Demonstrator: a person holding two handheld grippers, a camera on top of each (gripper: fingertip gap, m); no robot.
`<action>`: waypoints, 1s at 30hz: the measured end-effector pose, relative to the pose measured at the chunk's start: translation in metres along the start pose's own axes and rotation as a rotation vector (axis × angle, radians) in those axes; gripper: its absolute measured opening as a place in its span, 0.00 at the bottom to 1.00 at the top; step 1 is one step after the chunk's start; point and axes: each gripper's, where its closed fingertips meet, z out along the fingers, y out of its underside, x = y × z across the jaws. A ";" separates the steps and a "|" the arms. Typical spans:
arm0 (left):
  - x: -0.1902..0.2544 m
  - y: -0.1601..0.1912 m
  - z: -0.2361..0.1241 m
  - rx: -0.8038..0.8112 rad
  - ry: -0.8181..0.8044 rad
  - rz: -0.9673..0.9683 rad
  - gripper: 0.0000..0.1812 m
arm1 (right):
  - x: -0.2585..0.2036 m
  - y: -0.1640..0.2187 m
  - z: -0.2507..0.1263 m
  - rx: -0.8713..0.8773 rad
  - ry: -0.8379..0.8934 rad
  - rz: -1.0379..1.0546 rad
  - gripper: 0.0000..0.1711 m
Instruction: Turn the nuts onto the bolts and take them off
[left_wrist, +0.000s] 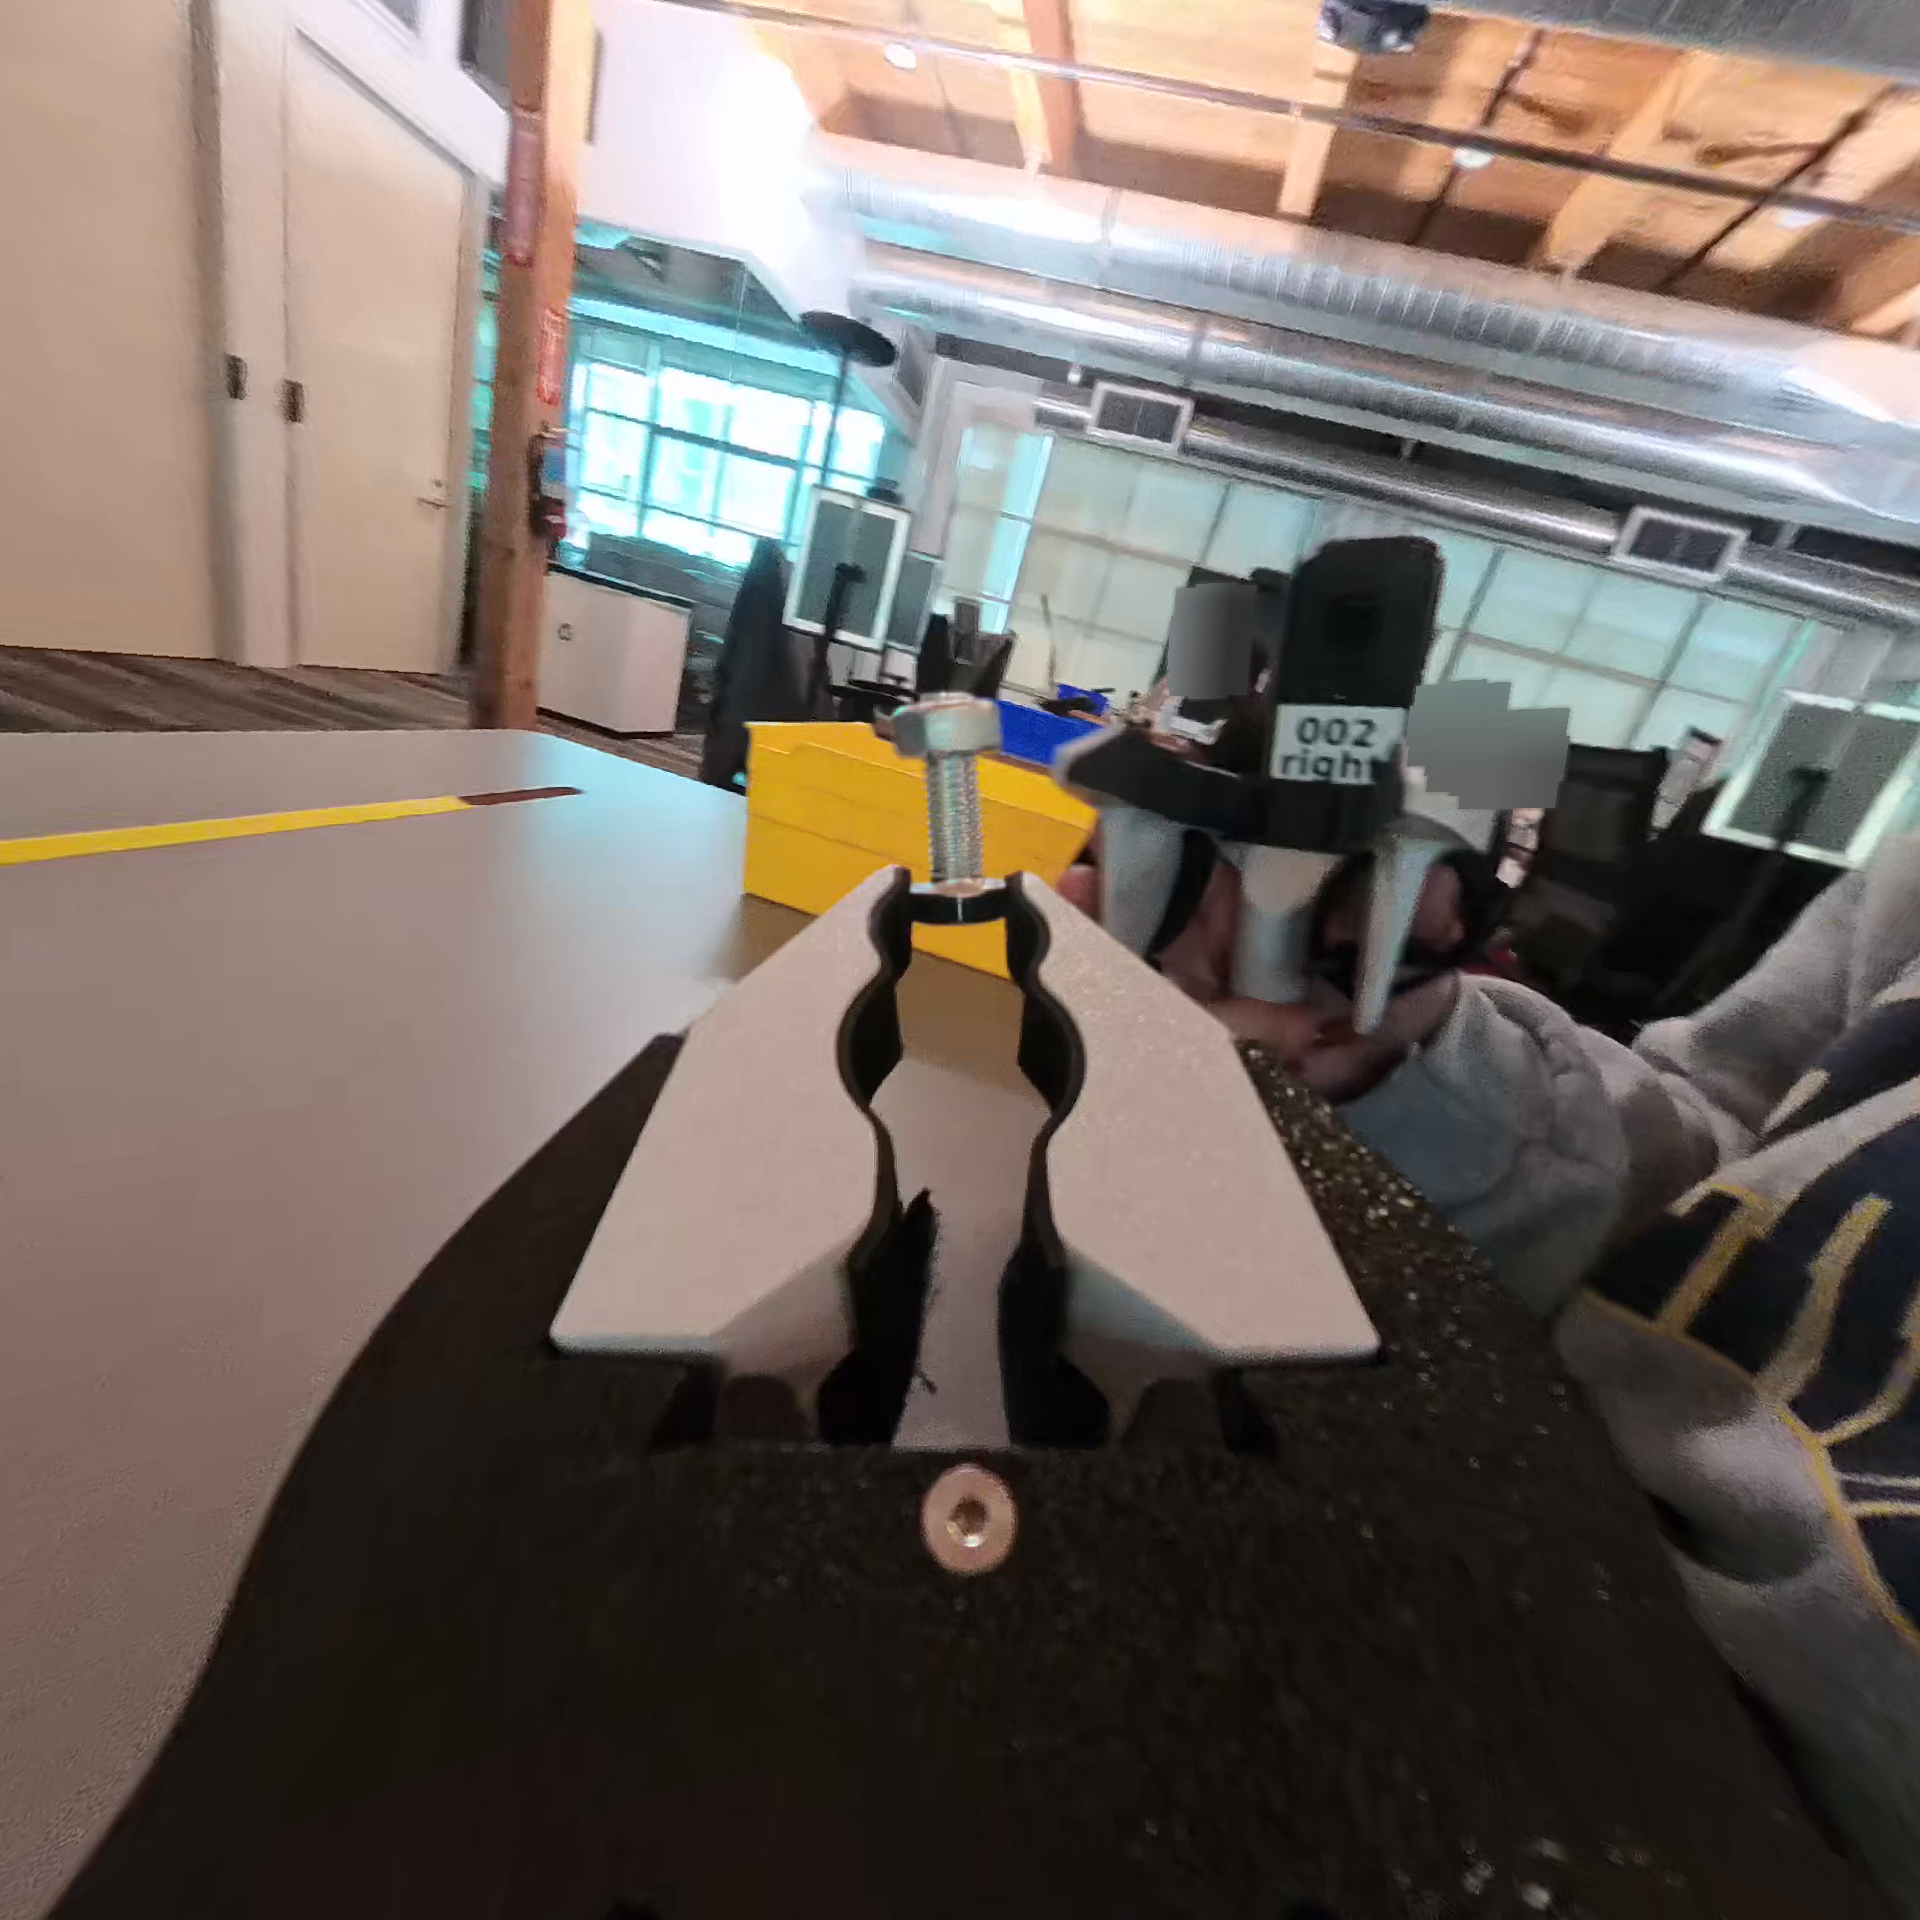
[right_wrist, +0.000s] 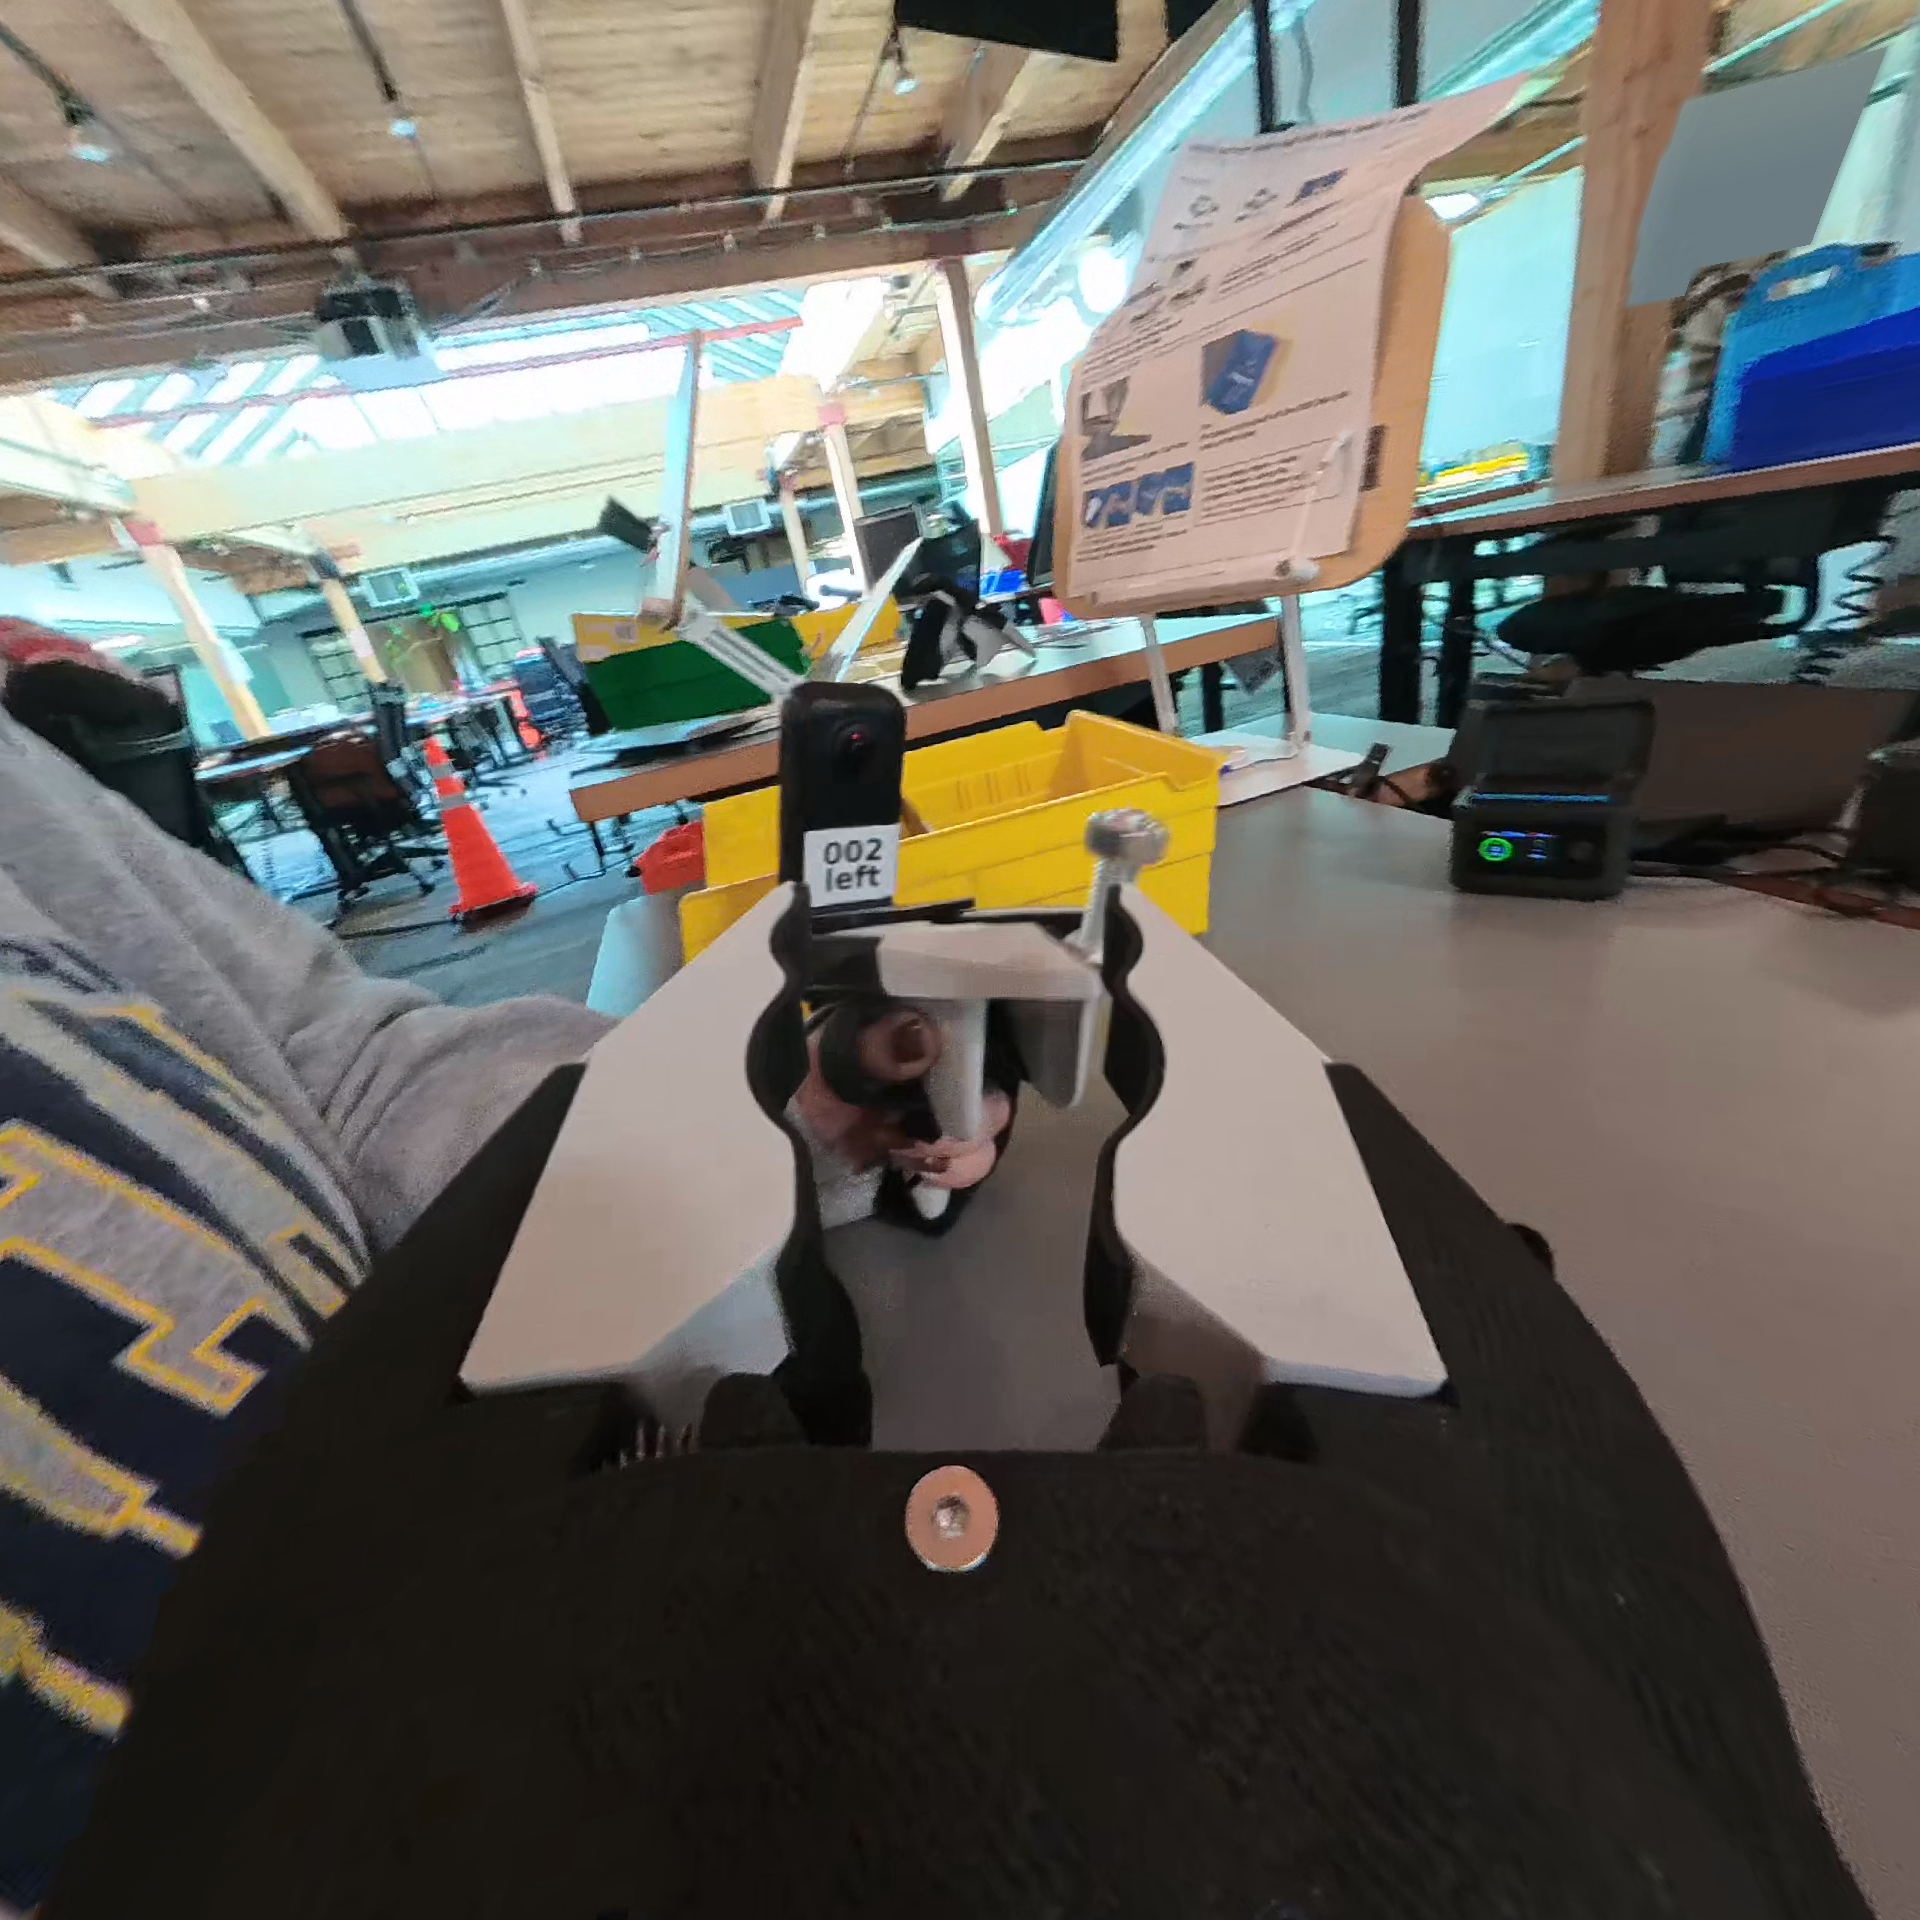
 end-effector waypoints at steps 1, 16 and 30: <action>0.006 0.004 0.004 -0.028 0.029 0.023 0.08 | 0.003 -0.001 0.002 0.000 0.014 -0.006 0.34; 0.043 0.019 0.015 -0.105 0.194 0.103 0.09 | 0.007 0.003 0.012 -0.020 0.000 0.013 0.41; 0.041 0.025 0.015 -0.149 0.188 0.114 0.09 | 0.001 0.008 0.016 -0.063 -0.028 -0.009 0.42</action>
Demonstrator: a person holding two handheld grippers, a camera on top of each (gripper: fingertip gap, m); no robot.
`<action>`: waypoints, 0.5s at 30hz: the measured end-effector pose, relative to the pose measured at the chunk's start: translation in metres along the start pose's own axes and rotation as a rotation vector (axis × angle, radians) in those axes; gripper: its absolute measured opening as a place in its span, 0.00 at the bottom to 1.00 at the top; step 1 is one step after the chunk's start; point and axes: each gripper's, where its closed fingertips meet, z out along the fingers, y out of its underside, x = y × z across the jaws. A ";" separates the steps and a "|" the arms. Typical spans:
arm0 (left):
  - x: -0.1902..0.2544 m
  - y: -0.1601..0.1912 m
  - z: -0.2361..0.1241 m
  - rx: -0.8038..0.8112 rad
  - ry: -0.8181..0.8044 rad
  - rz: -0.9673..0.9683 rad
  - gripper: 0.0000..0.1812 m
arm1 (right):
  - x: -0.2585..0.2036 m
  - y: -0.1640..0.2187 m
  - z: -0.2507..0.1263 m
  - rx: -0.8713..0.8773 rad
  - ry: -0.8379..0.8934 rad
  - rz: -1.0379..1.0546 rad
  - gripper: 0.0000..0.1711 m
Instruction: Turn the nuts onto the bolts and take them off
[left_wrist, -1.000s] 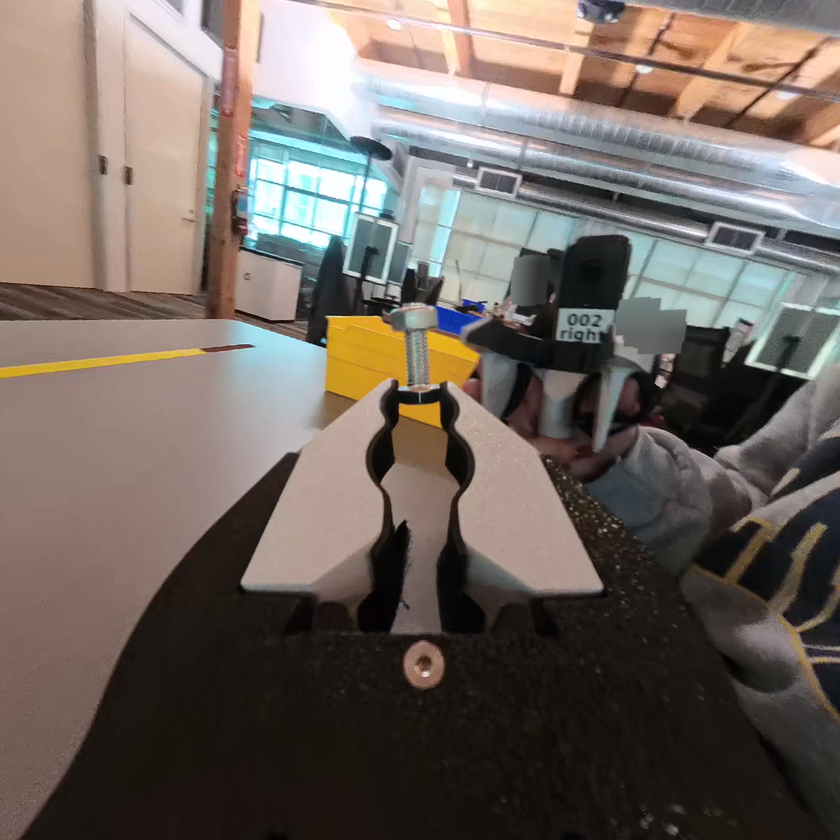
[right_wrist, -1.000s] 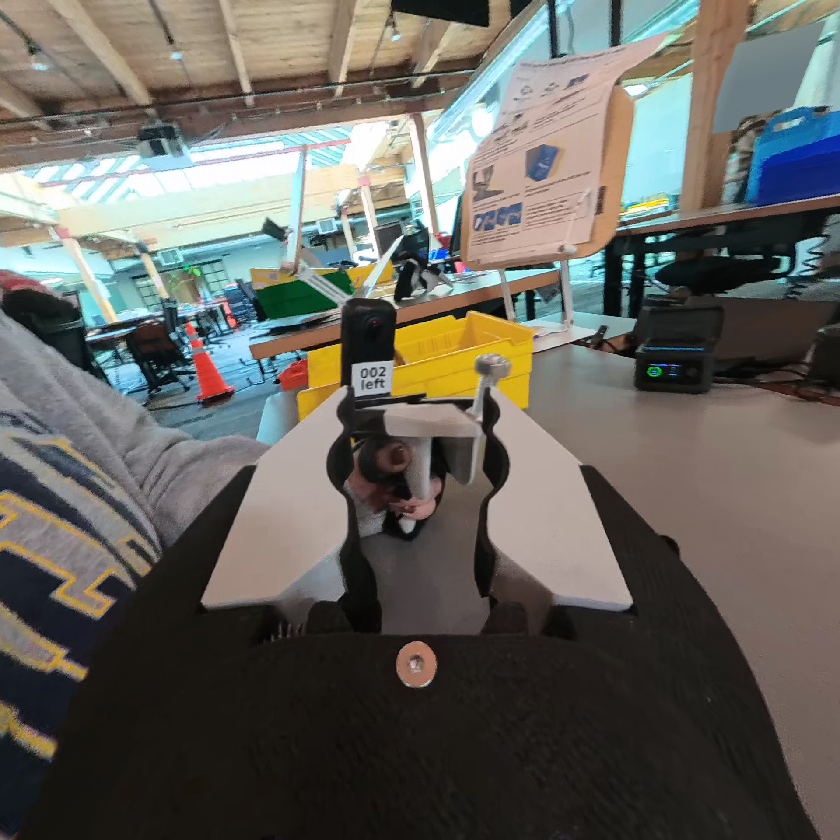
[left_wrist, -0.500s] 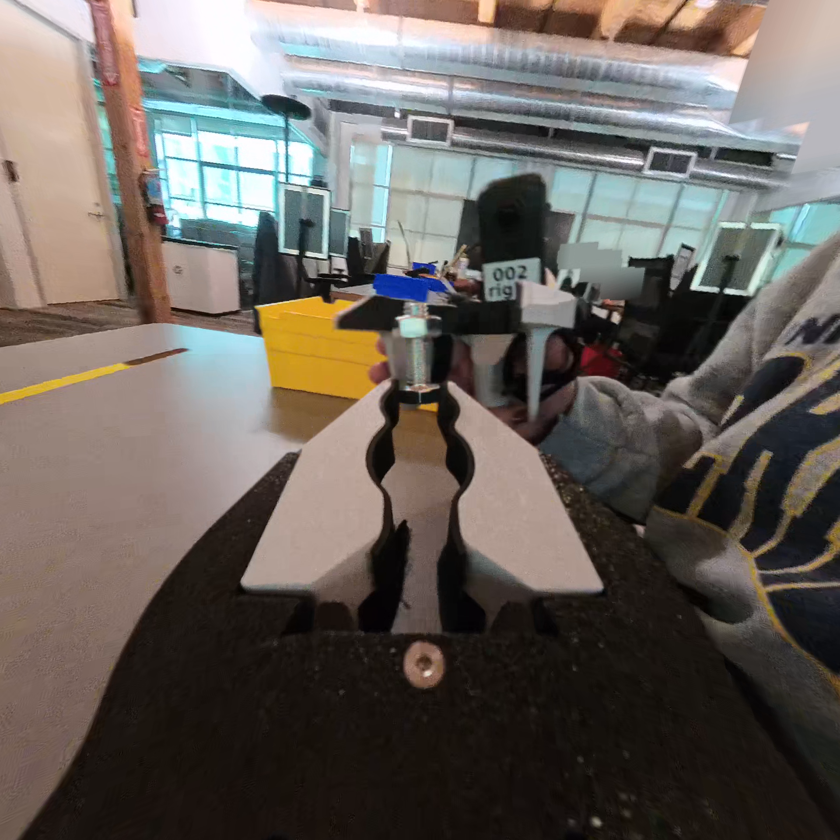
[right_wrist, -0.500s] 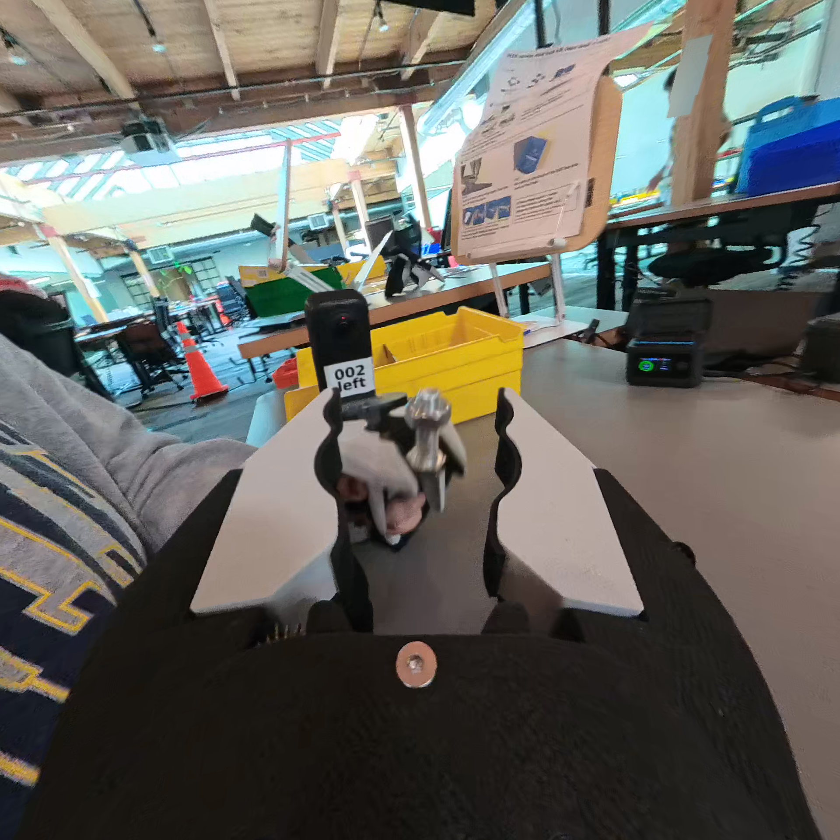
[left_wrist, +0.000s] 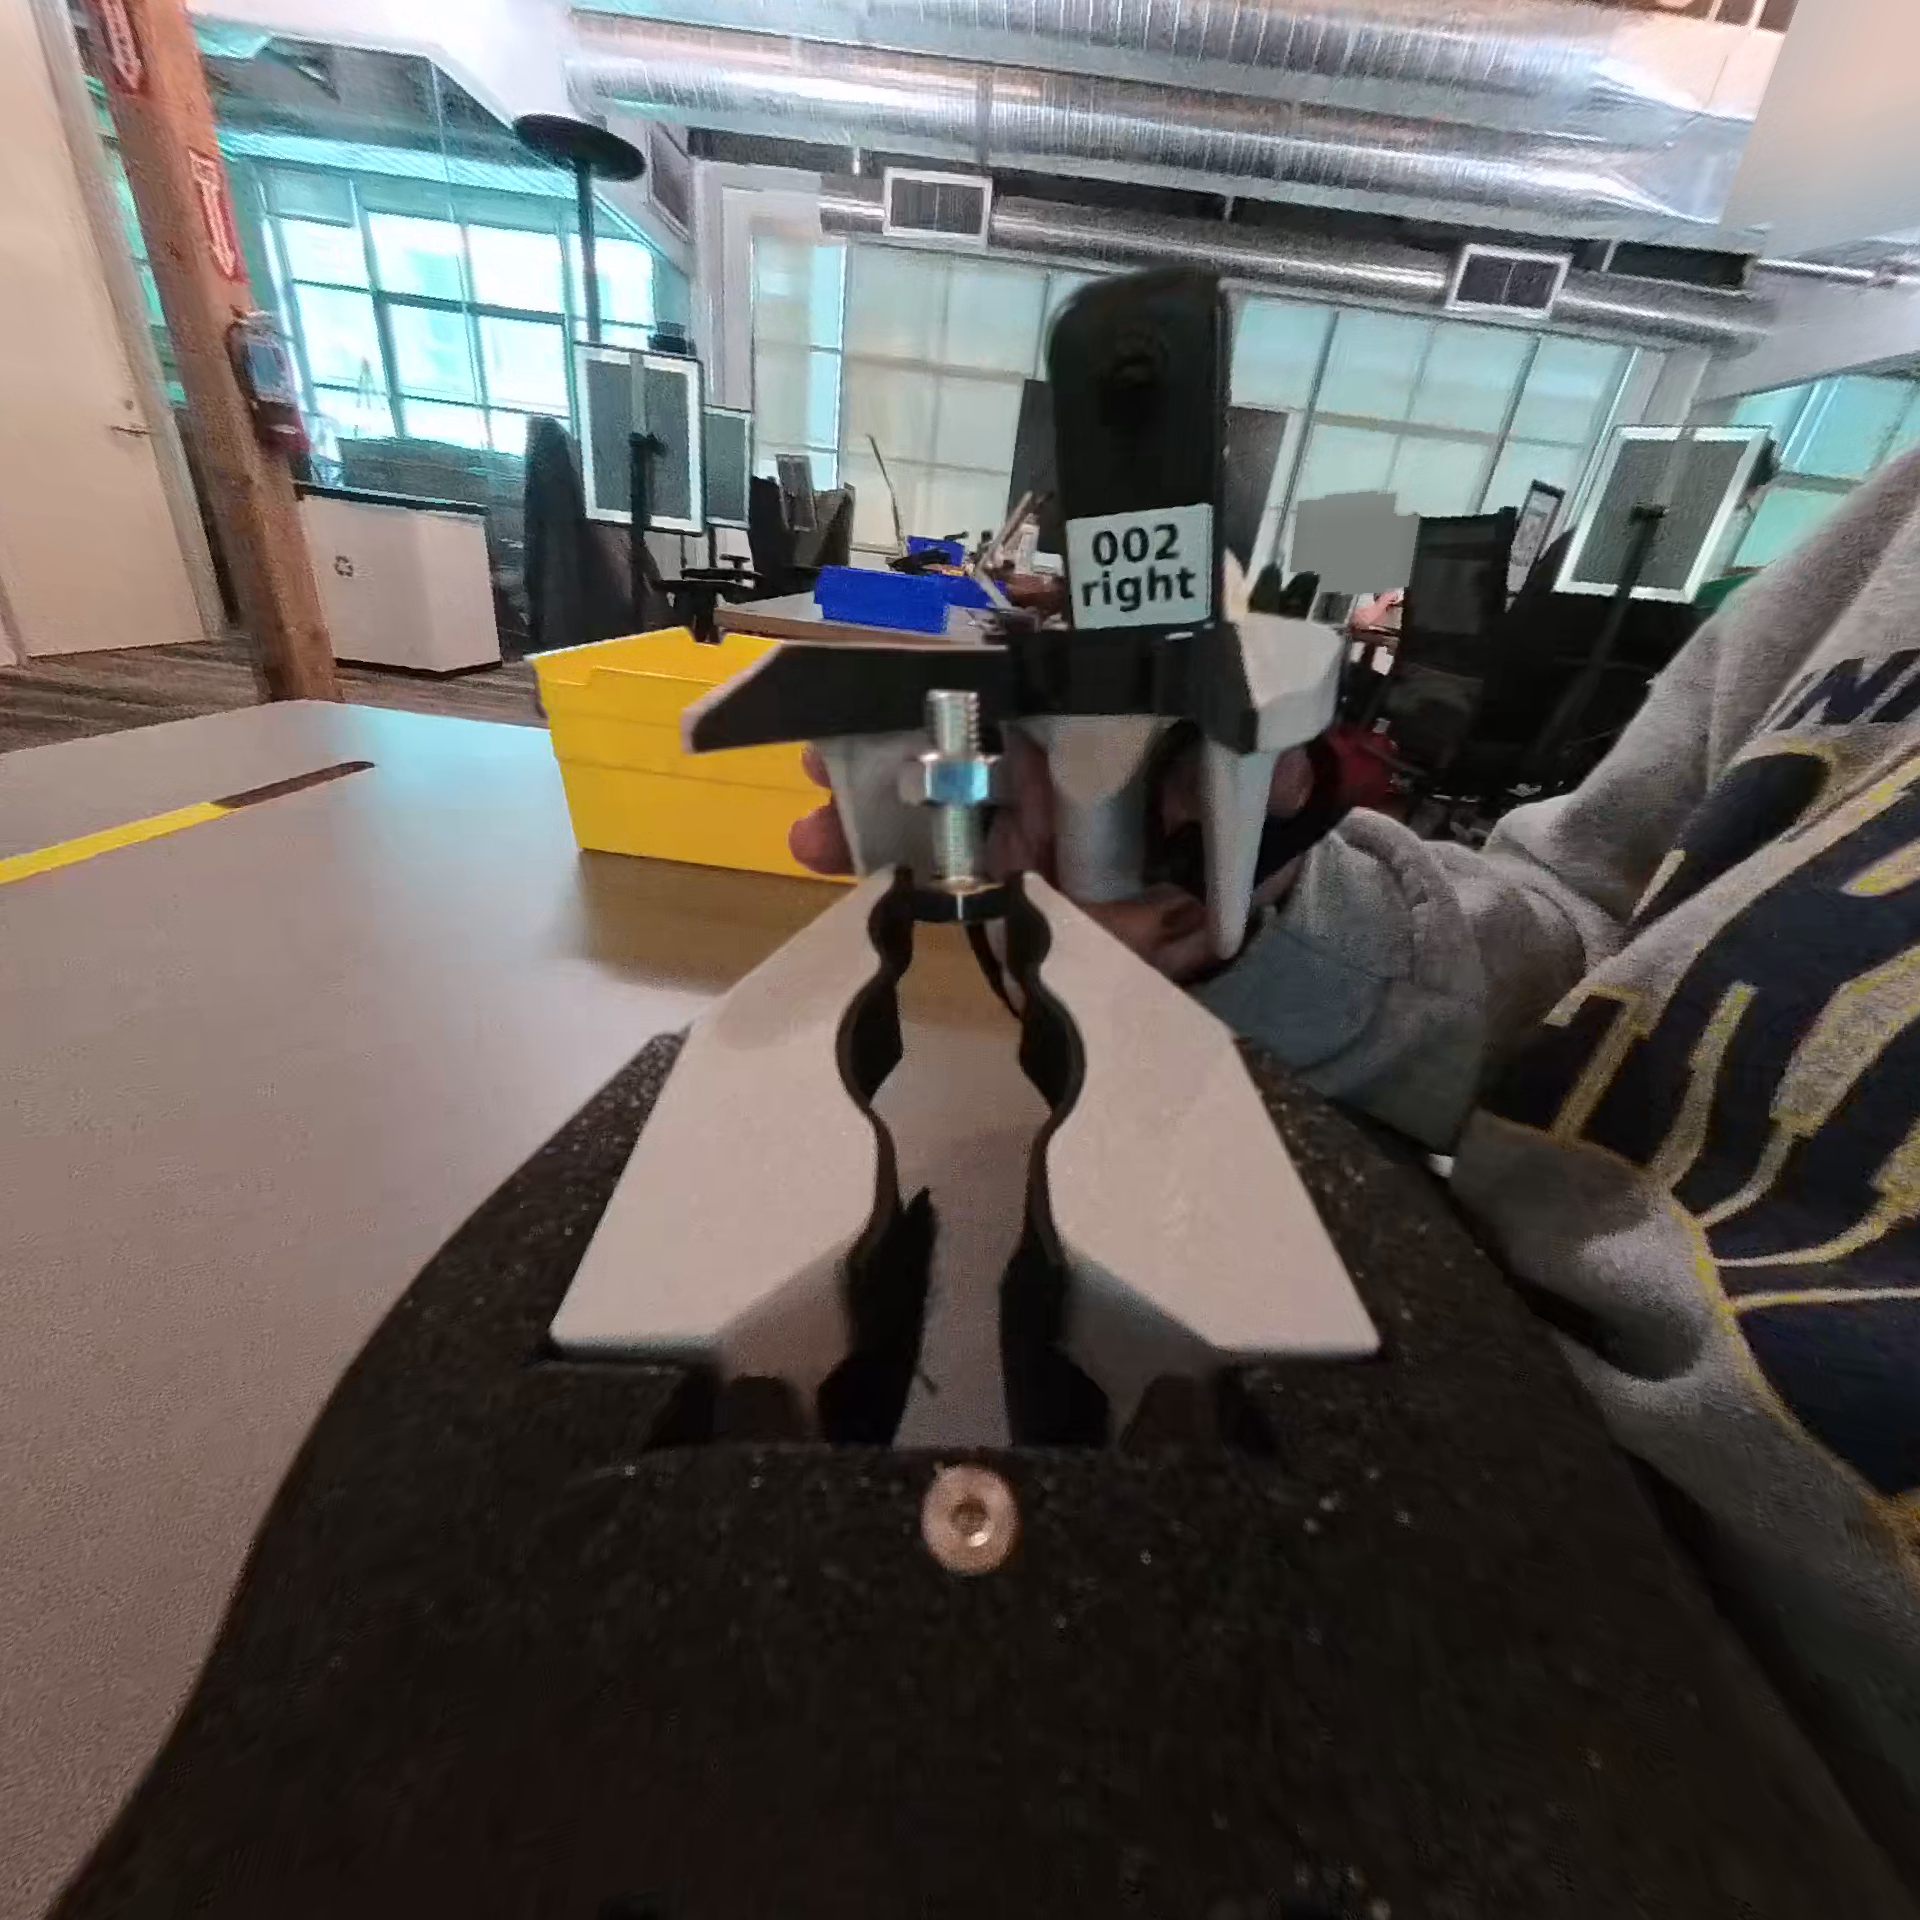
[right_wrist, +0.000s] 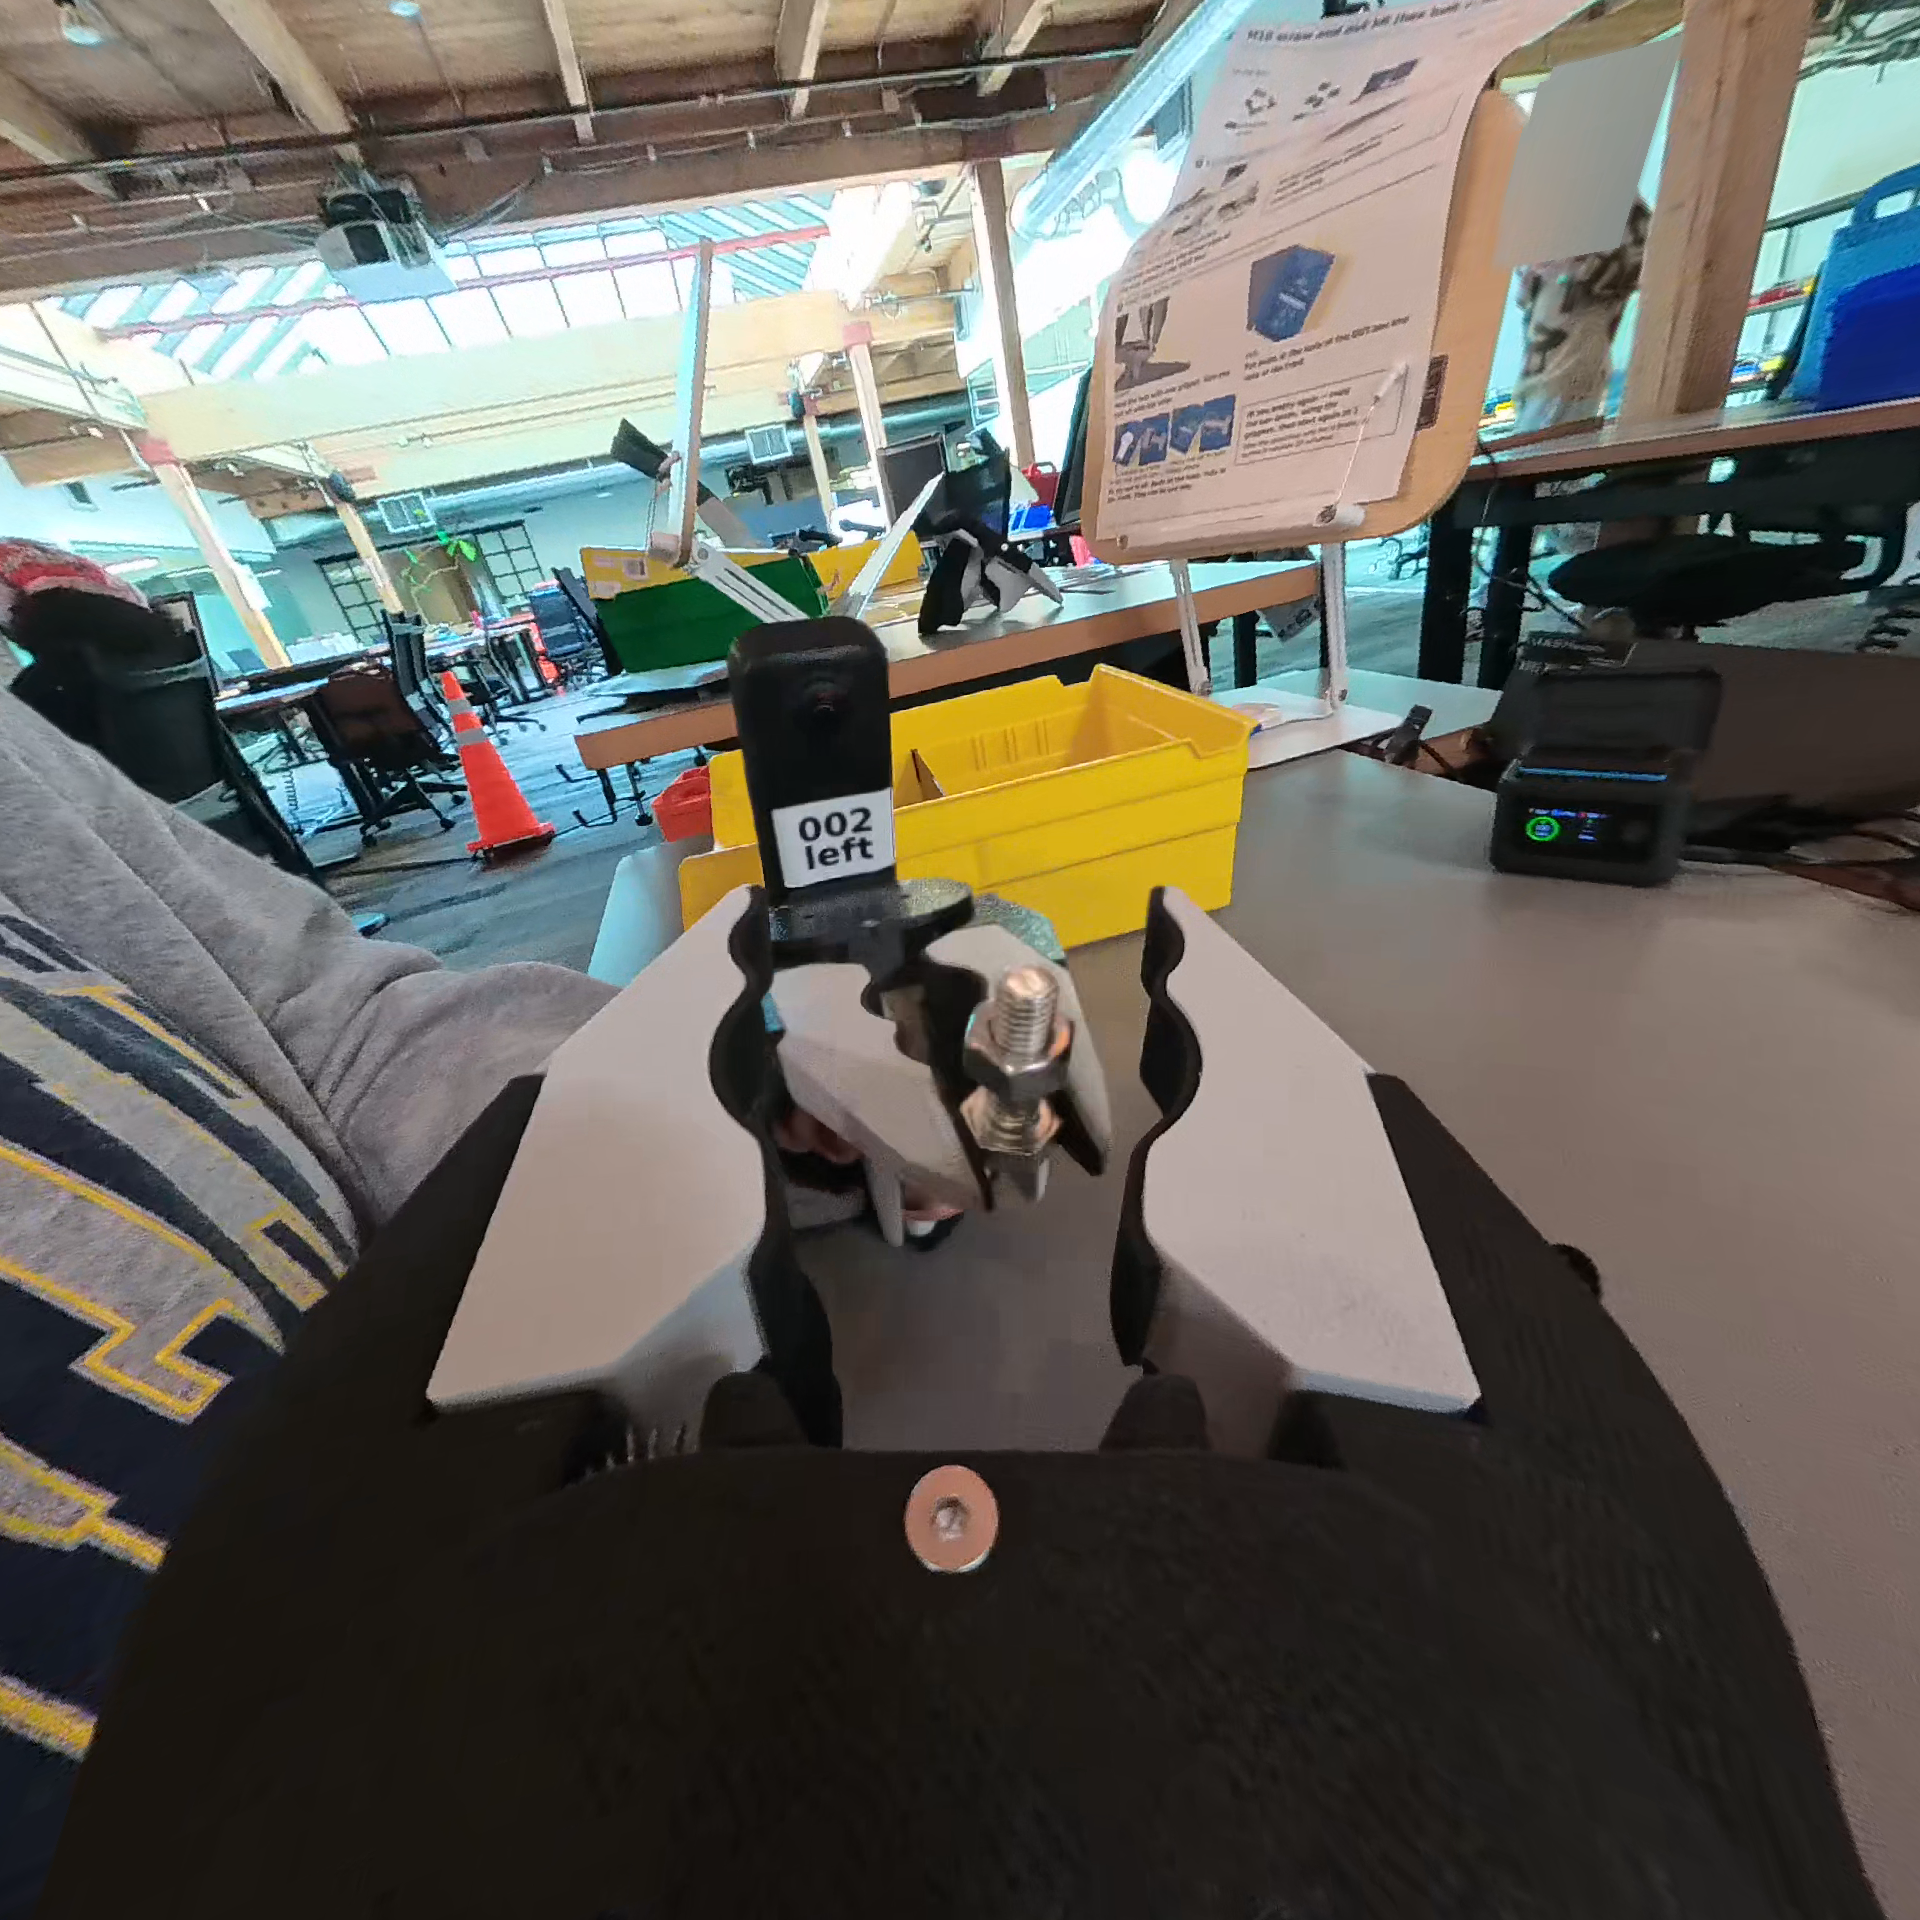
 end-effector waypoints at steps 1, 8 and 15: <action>-0.002 0.000 0.000 0.000 -0.011 -0.003 0.09 | -0.002 0.002 0.000 -0.008 -0.010 0.008 0.42; -0.046 -0.019 -0.035 0.131 -0.208 -0.088 0.08 | -0.001 -0.005 -0.030 0.038 0.019 0.009 0.23; -0.005 -0.001 -0.003 0.006 -0.043 0.052 0.09 | 0.014 0.004 -0.016 -0.036 0.093 0.010 0.04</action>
